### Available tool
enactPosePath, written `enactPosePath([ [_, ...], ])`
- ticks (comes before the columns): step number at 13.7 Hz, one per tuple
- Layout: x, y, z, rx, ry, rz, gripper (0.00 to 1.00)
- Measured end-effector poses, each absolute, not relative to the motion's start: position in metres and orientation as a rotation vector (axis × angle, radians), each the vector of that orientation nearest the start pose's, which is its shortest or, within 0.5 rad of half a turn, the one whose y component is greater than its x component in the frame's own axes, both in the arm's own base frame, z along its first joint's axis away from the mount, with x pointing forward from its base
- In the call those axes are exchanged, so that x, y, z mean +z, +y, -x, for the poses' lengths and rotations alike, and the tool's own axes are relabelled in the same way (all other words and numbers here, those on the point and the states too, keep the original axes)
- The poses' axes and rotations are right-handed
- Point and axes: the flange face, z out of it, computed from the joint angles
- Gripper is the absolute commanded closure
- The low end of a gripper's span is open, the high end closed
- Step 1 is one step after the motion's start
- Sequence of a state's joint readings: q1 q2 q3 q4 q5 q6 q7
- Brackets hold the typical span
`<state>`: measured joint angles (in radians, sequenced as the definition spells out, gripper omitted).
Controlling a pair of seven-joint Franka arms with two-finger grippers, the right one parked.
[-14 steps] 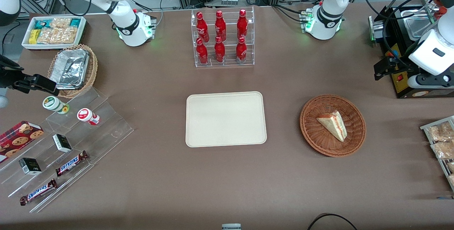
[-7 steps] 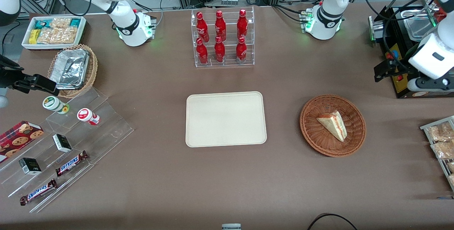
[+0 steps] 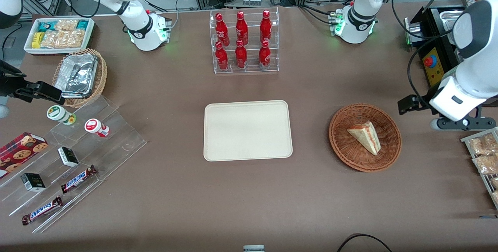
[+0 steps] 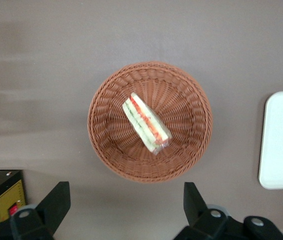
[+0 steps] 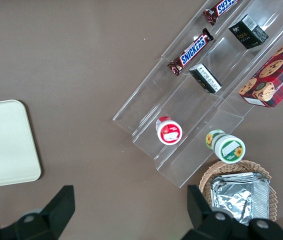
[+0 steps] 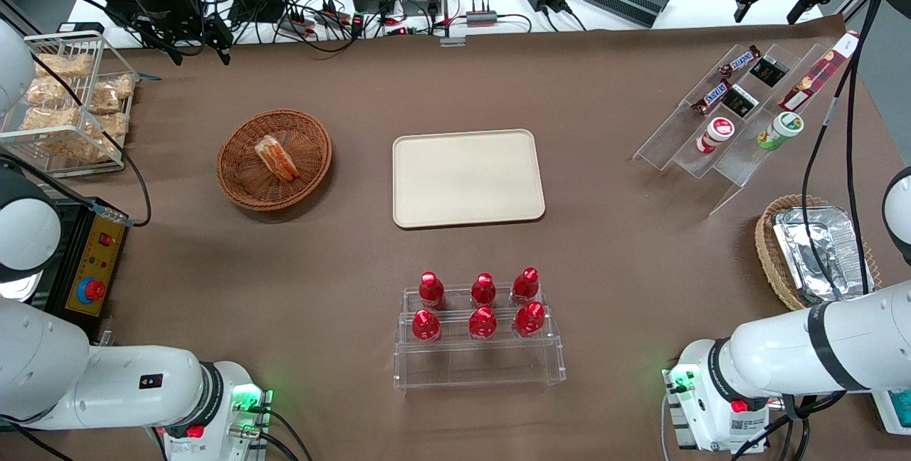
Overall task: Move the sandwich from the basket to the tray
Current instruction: 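Lower the open left gripper over the wrapped sandwich in the basket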
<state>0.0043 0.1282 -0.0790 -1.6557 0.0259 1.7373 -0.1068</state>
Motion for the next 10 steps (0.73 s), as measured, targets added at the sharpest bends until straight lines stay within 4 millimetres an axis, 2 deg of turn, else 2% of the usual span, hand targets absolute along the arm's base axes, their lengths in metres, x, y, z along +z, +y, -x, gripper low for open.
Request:
enactPosePath([
  [2,0.508,-0.043,-0.601,0.036,-0.157,3.120,0.00],
  [7,0.441,-0.052,-0.594,0.000,-0.413,3.103,0.00],
  [10,0.420,-0.057,-0.589,-0.017,-0.572,3.082,0.00],
])
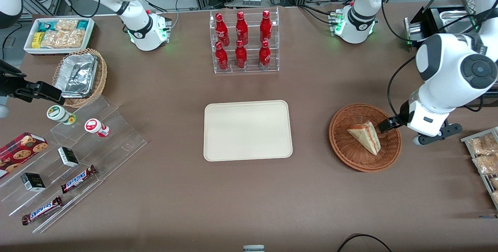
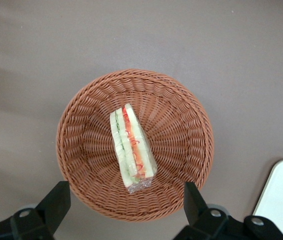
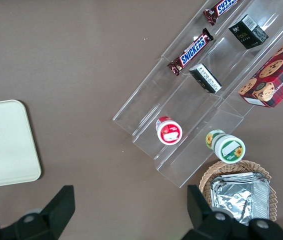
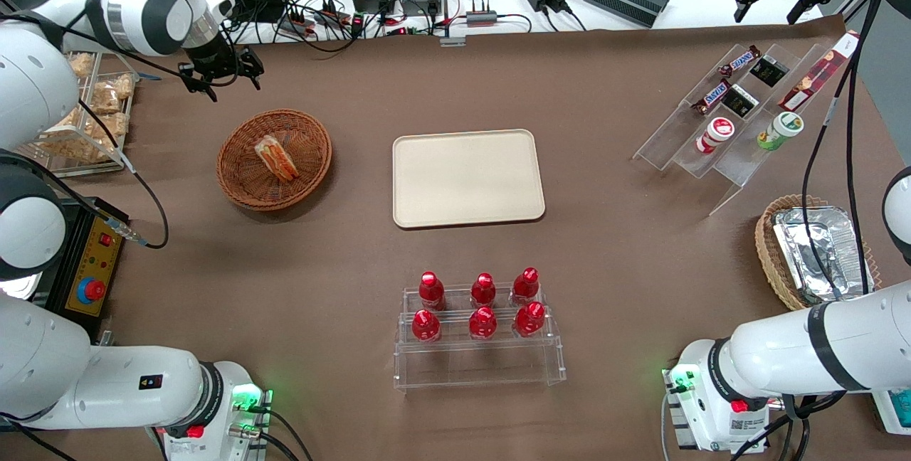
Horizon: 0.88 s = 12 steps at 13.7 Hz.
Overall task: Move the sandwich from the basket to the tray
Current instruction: 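Lower the open left gripper over the wrapped sandwich in the basket, then close the left gripper on the wrapped sandwich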
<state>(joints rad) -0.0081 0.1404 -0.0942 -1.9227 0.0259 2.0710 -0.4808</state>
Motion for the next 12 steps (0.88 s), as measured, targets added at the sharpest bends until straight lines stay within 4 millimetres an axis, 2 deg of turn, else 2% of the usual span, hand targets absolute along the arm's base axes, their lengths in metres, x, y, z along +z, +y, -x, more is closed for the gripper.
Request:
enactPosePath([
  [7,0.348,-0.059,-0.566,-0.080,-0.759,3.061,0.00],
  [12,0.310,-0.073,-0.553,-0.055,-0.801,3.052,0.00],
])
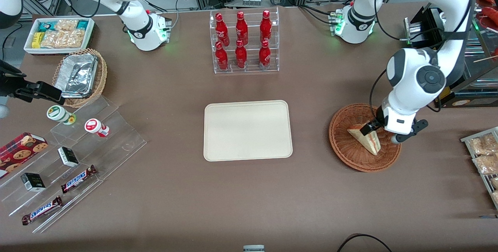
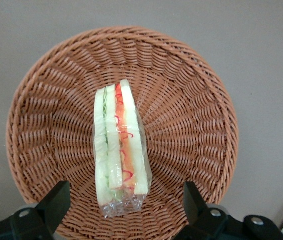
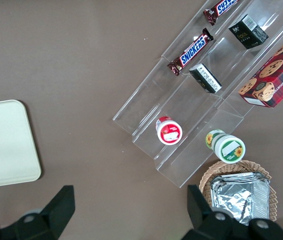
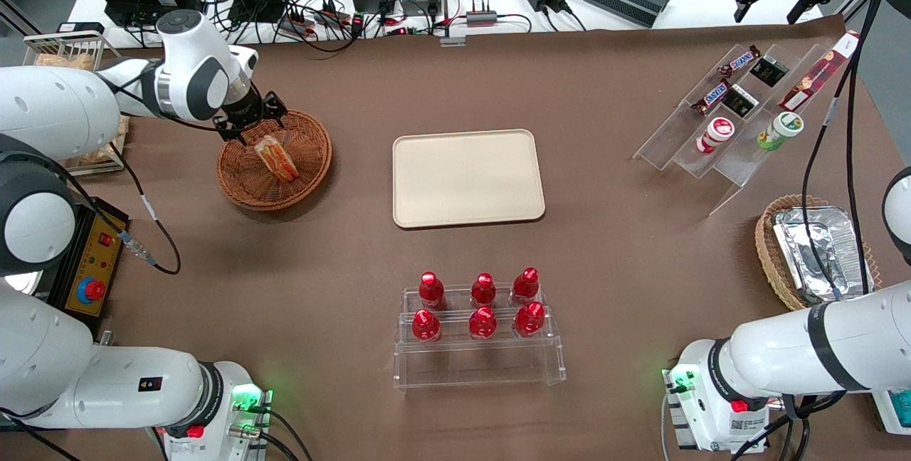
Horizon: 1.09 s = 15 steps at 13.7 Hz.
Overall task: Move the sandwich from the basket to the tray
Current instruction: 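Close the left gripper on the wrapped sandwich, then lift the sandwich and carry it over the cream tray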
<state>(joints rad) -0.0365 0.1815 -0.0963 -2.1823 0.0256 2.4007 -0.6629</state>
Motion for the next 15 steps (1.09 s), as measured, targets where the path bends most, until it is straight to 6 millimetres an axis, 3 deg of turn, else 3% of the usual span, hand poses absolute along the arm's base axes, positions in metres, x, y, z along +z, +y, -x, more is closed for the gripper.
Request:
enactPosePath([
  [7,0.286,-0.071,-0.549,-0.010,-0.806,3.042,0.00],
  [11,0.262,-0.068,-0.551,0.001,-0.814,3.042,0.02],
  [12,0.254,-0.068,-0.551,0.004,-0.816,3.042,0.34],
  [13,0.250,-0.068,-0.552,0.008,-0.817,3.042,0.72],
  [14,0.248,-0.067,-0.552,0.008,-0.819,3.041,1.00],
  [15,0.247,-0.066,-0.552,0.008,-0.822,3.041,1.00],
])
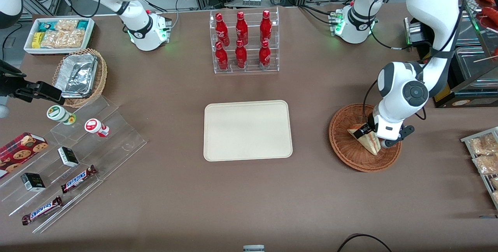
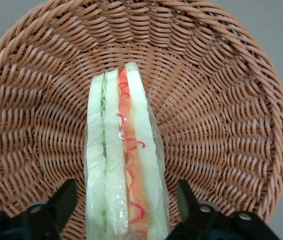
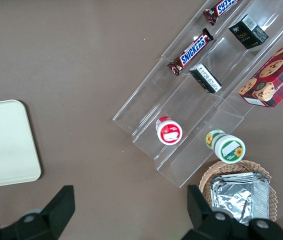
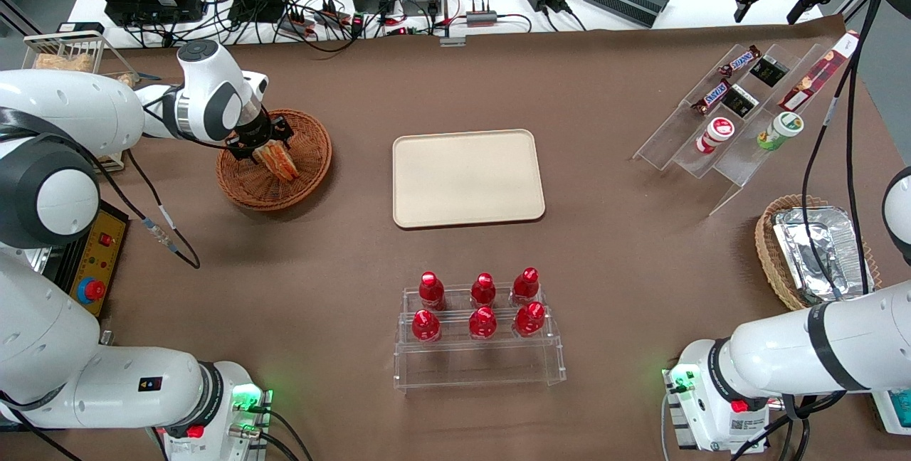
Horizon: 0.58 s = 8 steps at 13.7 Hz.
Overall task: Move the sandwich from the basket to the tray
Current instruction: 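Lift the sandwich and carry it over the cream tray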
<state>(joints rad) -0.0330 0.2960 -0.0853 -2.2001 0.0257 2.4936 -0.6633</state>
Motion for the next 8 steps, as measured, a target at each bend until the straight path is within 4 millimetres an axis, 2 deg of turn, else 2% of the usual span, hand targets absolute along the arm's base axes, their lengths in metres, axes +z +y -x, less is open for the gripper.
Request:
enactPosePath([
  [5,0.258,-0.066,-0.557,-0.021,-0.815,3.043,1.00],
  [7,0.279,-0.068,-0.560,-0.004,-0.743,3.017,1.00],
  [8,0.297,-0.070,-0.564,0.019,-0.714,2.998,1.00],
])
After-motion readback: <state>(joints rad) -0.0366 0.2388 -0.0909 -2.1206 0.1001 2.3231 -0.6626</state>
